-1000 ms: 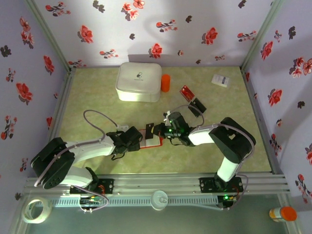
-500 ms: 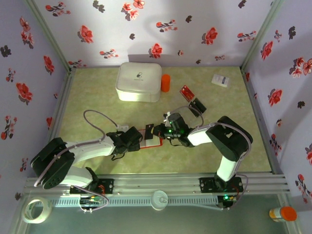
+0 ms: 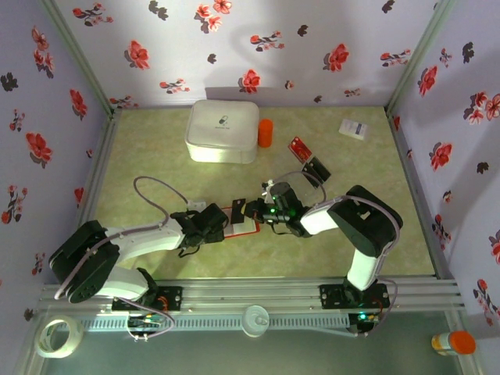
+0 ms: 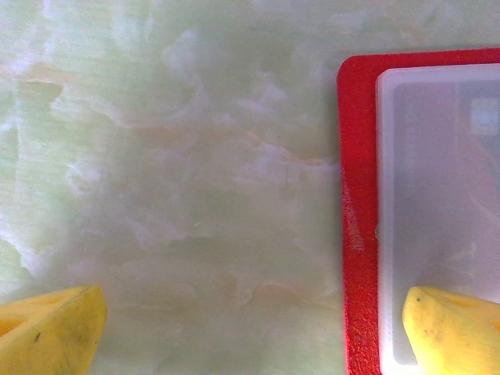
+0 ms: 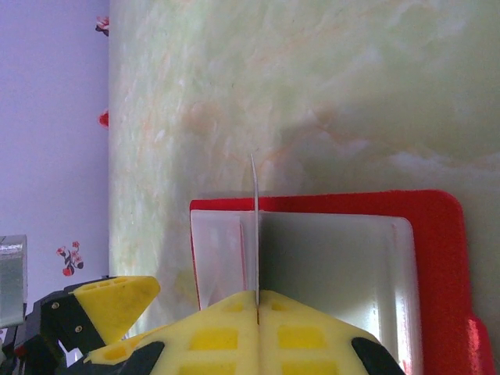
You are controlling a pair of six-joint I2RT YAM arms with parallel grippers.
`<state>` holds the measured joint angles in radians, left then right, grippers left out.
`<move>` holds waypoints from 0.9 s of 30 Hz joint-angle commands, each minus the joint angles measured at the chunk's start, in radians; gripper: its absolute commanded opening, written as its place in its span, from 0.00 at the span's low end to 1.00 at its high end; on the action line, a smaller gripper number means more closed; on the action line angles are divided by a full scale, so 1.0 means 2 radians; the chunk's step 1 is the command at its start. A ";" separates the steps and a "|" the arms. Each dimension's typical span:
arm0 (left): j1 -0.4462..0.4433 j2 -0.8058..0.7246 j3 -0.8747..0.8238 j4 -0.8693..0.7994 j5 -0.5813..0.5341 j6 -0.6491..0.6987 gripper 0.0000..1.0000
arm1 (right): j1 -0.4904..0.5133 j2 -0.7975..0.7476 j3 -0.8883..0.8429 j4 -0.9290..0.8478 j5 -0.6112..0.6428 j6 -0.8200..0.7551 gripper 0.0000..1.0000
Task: Put the credit cards into the card holder
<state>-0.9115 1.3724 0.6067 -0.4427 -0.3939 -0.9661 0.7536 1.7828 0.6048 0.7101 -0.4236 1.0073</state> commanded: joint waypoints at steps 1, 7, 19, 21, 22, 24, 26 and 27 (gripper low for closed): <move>-0.003 0.003 -0.016 -0.047 -0.009 -0.003 0.98 | 0.007 0.011 -0.009 0.015 -0.016 0.010 0.00; -0.004 0.004 -0.017 -0.046 -0.009 -0.004 0.98 | 0.007 0.011 -0.016 0.032 -0.018 0.018 0.00; -0.004 0.003 -0.019 -0.044 -0.008 -0.006 0.98 | 0.008 0.014 -0.021 0.044 -0.019 0.024 0.00; -0.006 0.003 -0.019 -0.043 -0.008 -0.006 0.98 | 0.008 0.014 -0.022 0.047 -0.019 0.026 0.00; -0.005 0.003 -0.020 -0.043 -0.008 -0.007 0.98 | 0.008 0.015 -0.022 0.046 -0.019 0.026 0.00; -0.005 0.003 -0.020 -0.042 -0.008 -0.008 0.98 | 0.008 0.016 -0.022 0.046 -0.020 0.026 0.00; -0.005 0.002 -0.020 -0.041 -0.008 -0.008 0.98 | 0.008 0.018 -0.022 0.046 -0.022 0.025 0.00; -0.006 0.002 -0.021 -0.042 -0.007 -0.008 0.98 | 0.008 0.019 -0.022 0.044 -0.022 0.024 0.00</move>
<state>-0.9165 1.3685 0.6029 -0.4404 -0.4000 -0.9703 0.7650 1.7977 0.5732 0.7826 -0.4534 1.0492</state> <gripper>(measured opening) 0.980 0.057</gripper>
